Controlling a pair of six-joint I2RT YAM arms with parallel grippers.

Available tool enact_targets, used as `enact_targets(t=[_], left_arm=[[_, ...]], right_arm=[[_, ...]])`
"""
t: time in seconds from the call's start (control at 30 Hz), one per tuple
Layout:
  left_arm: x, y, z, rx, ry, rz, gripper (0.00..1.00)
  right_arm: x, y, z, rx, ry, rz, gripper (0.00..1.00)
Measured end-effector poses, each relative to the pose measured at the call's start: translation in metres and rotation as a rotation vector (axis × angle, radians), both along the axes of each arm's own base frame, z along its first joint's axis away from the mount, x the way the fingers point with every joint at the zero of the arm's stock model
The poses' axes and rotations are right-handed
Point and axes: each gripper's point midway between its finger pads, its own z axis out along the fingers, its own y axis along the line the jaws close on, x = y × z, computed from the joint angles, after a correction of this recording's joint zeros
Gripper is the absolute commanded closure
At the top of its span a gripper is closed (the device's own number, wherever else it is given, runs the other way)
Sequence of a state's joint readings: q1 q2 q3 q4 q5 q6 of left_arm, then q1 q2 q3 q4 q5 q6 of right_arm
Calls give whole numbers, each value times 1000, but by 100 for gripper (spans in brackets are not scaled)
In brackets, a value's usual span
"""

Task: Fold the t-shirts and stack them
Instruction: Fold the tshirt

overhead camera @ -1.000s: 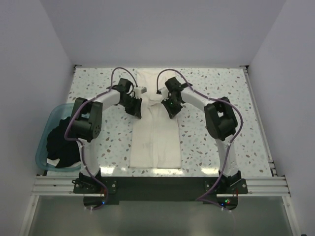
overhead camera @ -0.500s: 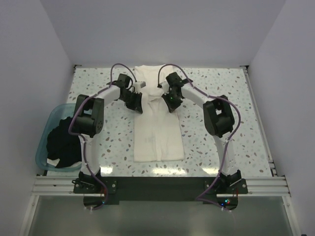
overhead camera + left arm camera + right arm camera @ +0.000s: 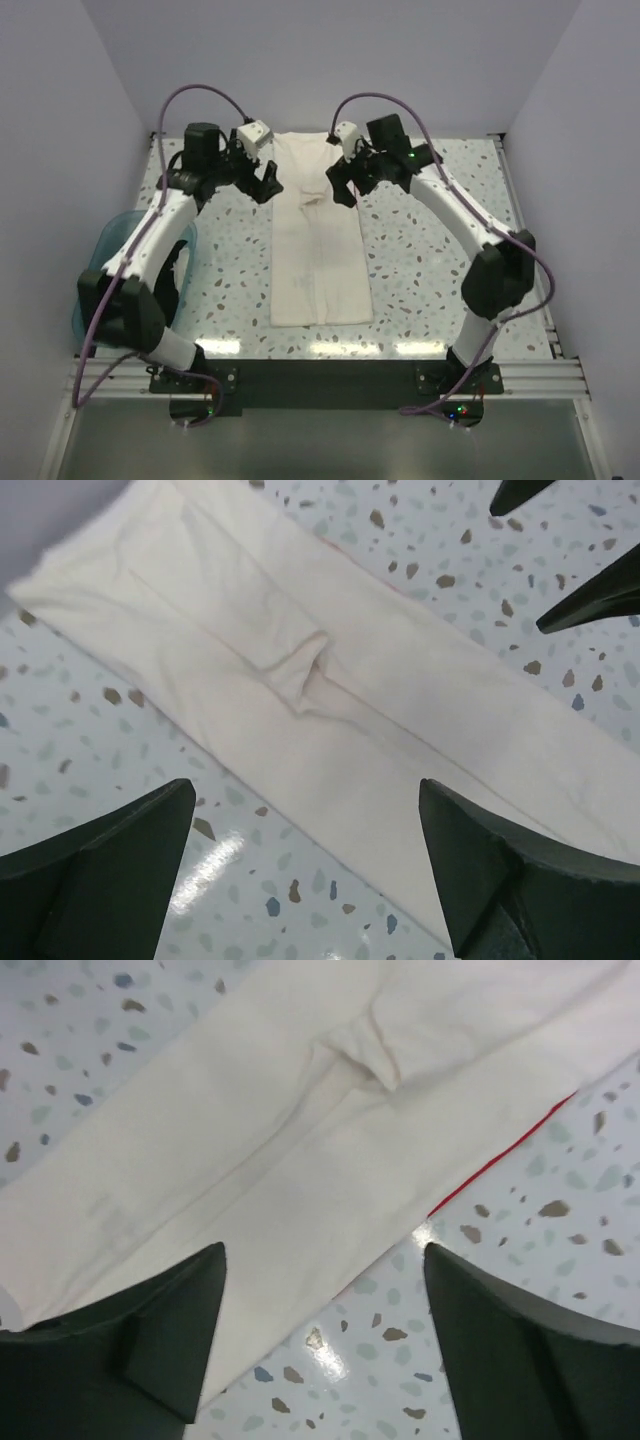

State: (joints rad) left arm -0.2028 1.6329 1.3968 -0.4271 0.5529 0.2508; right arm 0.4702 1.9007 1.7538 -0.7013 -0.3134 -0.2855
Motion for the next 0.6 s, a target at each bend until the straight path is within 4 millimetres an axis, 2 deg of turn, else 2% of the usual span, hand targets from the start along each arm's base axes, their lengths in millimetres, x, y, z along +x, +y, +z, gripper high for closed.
enact_targets(t=[0.03,0.13,0.2,0.27,0.33,0.37,0.43,0.5,0.53,0.6], left_arm=[[-11,1,28,-15,-83,-12,0],[-46,6,92,-54,-294,-32,0],[-66,6,111,-58,-378,-79,0],[-86,1,112,-25,-429,-189,0],[-104,-5,90,10,-426,-292,0],[-117,-8,68,27,-391,-345,0],[-146,-13,14,61,-289,-440,0],[-185,-18,-41,111,-196,-532,3],[-208,-21,-64,133,-160,-591,5],[-245,-23,-94,172,-139,-689,10]], right_arm=[[-7,-2,27,25,-67,27,4],[-32,-11,102,95,-275,103,1],[-53,-18,131,113,-367,167,1],[-73,-21,135,95,-402,265,1],[-89,-23,116,50,-385,354,1],[-99,-24,95,16,-352,399,1],[-126,-24,38,-55,-252,490,2],[-167,-30,-30,-145,-123,594,8],[-192,-35,-60,-186,-58,653,10],[-233,-44,-100,-250,33,749,16]])
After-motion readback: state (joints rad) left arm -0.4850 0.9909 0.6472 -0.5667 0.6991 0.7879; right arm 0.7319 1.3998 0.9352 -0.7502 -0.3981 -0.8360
